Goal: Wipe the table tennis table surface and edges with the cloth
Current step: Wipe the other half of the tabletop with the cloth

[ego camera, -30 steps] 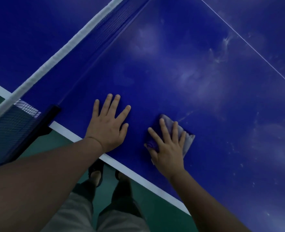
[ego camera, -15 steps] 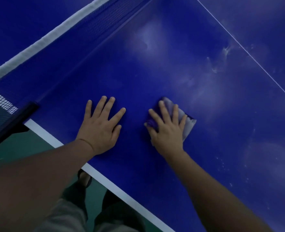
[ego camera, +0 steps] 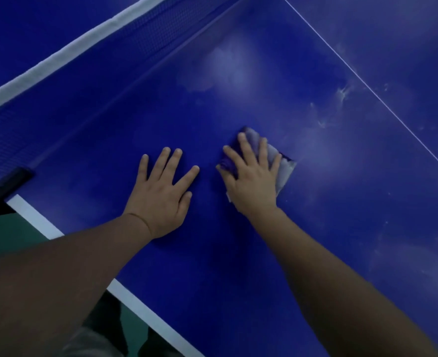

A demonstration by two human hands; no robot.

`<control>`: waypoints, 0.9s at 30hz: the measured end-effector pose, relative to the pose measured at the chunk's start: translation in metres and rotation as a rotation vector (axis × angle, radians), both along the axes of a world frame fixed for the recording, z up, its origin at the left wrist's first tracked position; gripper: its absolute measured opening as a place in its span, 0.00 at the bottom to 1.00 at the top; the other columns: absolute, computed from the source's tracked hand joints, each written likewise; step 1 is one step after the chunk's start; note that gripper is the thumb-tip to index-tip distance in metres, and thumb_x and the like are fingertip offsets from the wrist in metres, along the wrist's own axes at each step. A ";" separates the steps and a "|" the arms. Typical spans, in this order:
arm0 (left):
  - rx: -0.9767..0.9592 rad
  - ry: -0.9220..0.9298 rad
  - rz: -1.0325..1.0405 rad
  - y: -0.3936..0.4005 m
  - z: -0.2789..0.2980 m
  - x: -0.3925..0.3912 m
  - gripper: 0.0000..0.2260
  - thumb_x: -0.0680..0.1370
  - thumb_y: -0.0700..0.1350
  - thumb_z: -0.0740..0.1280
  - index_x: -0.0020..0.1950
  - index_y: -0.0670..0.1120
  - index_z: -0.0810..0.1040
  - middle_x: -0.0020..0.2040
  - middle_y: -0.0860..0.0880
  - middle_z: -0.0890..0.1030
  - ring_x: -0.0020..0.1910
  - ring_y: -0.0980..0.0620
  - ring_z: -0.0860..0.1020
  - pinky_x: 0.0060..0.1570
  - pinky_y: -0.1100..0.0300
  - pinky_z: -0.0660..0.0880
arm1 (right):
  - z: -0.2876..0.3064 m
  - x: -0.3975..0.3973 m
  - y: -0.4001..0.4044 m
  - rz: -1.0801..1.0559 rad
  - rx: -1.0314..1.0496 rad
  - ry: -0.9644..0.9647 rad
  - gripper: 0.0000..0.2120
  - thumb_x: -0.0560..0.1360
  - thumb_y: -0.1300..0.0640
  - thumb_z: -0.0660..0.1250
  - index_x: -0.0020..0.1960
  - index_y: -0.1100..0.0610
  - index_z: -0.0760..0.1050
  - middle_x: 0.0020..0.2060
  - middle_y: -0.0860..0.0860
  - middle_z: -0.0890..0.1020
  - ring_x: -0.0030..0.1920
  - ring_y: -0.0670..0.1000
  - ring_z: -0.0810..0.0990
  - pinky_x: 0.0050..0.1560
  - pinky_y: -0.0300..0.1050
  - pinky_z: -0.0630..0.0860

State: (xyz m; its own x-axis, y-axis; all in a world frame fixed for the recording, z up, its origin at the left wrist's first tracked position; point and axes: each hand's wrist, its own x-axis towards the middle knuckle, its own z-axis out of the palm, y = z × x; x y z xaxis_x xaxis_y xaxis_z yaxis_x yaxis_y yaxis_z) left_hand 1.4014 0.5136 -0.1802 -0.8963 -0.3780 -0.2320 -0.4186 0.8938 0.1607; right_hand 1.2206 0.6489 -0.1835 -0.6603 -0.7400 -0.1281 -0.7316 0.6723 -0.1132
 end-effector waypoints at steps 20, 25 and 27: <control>0.027 0.014 -0.046 -0.006 -0.003 -0.077 0.27 0.82 0.59 0.43 0.82 0.57 0.50 0.83 0.45 0.45 0.81 0.44 0.40 0.77 0.37 0.38 | 0.000 -0.008 0.036 -0.365 -0.007 -0.059 0.28 0.77 0.34 0.51 0.76 0.40 0.64 0.81 0.43 0.51 0.81 0.59 0.41 0.74 0.73 0.41; -0.009 0.007 -0.103 -0.012 -0.002 -0.109 0.29 0.81 0.60 0.39 0.82 0.57 0.48 0.83 0.44 0.45 0.81 0.44 0.40 0.77 0.37 0.39 | -0.007 -0.038 0.002 -0.113 -0.026 -0.032 0.27 0.78 0.36 0.54 0.75 0.41 0.65 0.81 0.45 0.55 0.80 0.60 0.45 0.72 0.75 0.44; -0.033 -0.005 -0.137 -0.015 -0.002 -0.121 0.29 0.81 0.60 0.39 0.82 0.57 0.46 0.83 0.44 0.44 0.81 0.44 0.40 0.77 0.37 0.39 | -0.007 -0.074 -0.008 -0.159 -0.021 -0.030 0.26 0.79 0.36 0.55 0.75 0.39 0.64 0.81 0.43 0.53 0.81 0.59 0.45 0.73 0.74 0.43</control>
State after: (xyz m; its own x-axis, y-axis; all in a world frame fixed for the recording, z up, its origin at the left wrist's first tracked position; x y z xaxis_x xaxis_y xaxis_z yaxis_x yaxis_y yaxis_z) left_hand 1.2801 0.4984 -0.1824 -0.9388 -0.2599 -0.2259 -0.2933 0.9473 0.1287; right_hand 1.1464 0.6408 -0.1907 -0.7655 -0.6289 -0.1355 -0.6119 0.7768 -0.1487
